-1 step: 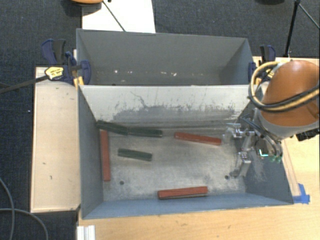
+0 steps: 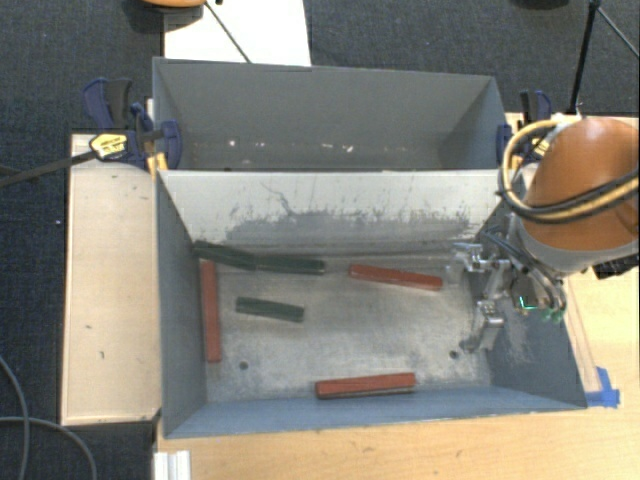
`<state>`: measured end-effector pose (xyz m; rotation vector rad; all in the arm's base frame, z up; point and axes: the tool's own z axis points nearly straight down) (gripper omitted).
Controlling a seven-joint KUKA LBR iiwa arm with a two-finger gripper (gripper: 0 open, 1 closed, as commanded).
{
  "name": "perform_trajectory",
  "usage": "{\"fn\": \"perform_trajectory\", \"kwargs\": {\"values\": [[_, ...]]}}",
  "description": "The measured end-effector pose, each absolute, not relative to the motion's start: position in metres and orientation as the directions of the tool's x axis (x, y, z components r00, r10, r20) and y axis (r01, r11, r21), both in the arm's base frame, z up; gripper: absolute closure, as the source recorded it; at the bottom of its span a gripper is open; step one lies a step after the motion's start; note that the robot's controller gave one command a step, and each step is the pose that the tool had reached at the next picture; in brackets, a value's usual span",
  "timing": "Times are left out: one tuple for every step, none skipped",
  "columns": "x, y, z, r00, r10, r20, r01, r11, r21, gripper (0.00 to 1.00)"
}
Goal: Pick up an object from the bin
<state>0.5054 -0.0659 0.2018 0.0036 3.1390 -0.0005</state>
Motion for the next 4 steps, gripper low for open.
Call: {"fn": "perform_trajectory", "kwargs": {"values": [[0.537,-0.065,0.167,-0.997,-0.081,-0.011,-0.081,0.997,-0.002,0.00],[0.564,-0.070,0.131,-0.999,-0.039,-0.005,-0.039,0.999,0.000,0.00],[0.569,-0.057,0.083,-0.982,0.189,-0.004,0.189,0.982,0.001,0.00],[0.584,-0.050,0.068,-0.984,0.180,0.000,0.180,0.984,0.000,0.00]]}}
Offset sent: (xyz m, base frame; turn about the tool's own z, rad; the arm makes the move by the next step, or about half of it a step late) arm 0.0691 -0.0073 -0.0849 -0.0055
